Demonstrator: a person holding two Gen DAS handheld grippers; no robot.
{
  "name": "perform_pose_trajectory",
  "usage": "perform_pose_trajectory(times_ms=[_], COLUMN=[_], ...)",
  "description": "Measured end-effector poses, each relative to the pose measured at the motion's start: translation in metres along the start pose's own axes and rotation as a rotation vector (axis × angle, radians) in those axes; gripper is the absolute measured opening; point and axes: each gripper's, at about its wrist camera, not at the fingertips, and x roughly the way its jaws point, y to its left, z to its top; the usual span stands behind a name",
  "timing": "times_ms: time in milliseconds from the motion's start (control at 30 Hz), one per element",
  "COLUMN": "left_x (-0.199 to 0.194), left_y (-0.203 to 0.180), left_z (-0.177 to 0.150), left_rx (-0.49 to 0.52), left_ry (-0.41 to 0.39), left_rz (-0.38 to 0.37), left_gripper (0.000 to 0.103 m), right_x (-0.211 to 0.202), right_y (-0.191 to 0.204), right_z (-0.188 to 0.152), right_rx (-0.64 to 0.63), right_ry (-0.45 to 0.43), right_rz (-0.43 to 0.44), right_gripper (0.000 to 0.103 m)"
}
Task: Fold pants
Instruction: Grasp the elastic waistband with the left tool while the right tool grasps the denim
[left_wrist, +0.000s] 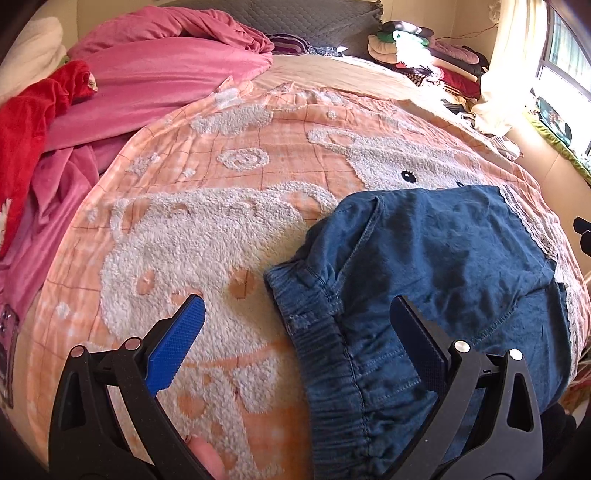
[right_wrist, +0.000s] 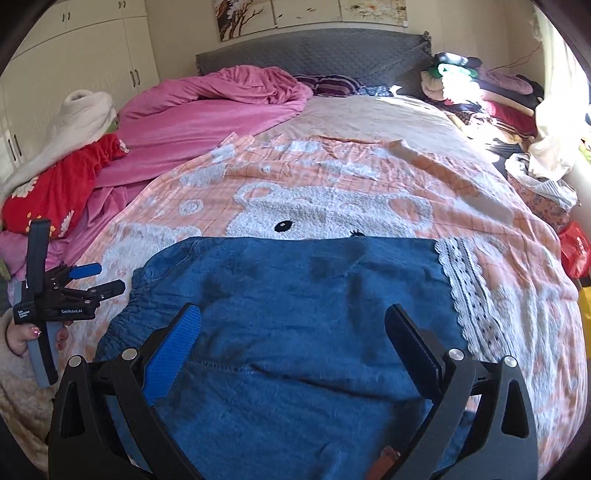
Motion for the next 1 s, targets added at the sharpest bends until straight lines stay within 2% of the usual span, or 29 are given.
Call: perform_pose_trajectory(times_ms=[67,167,333,400,533,600,633,667,700,833,967,1000], left_x=[0.01,0.021,0.039,0.046,0.063,0.073,0.076,0.077,0.077,0.063,0.038,0.033], left_y=[0.005,0.012,0.016,0.015,0.014,0.015,0.015,0.014,0.013,0.012,0.008,0.006], left_z=[0.005,0.011,0.018,0.019,0.017,0.017,0.017,0.017,0.018,0.021,0.023,0.023], left_rx=[-0.012,-0.026,-0.037,-0.042,-0.042,-0.053,-0.054,-0.042,-0.033,-0.041,-0.019,-0.009], left_ry=[0.01,0.014,0.033,0.041,0.069,0.091,0.095,0.097,0.094,0.06,-0.018,-0.031], left_rz=[0.019,0.008,-0.051,-0.073,-0.092,-0.098,-0.098,-0.092,-0.095,-0.099,-0.088,-0.082], left_gripper=[0.095,0.095,0.093,0.085,0.072,0.056,0.052,0.041,0.037,0.032,0.032,0.031], right_x=[0.018,0.045,0.089,0.107,0.147,0.165,0.173,0.18,0.187,0.204,0.21,0.211], right_y=[0.001,0.009,0.026,0.033,0.045,0.049,0.051,0.051,0.052,0.062,0.071,0.073], right_z=[0.014,0.033,0.061,0.069,0.077,0.077,0.076,0.076,0.076,0.072,0.066,0.064], right_rx=[-0.028,-0.1,-0.19,-0.232,-0.316,-0.357,-0.37,-0.377,-0.382,-0.443,-0.509,-0.515], right_ry=[0.021,0.049,0.084,0.11,0.17,0.204,0.218,0.231,0.242,0.271,0.276,0.277], right_rz=[0.024,0.061,0.142,0.17,0.172,0.167,0.175,0.18,0.186,0.218,0.253,0.268], right_gripper=[0.099,0.099,0.099,0.099,0.099,0.099,0.099,0.099,0.099,0.099,0.095,0.079])
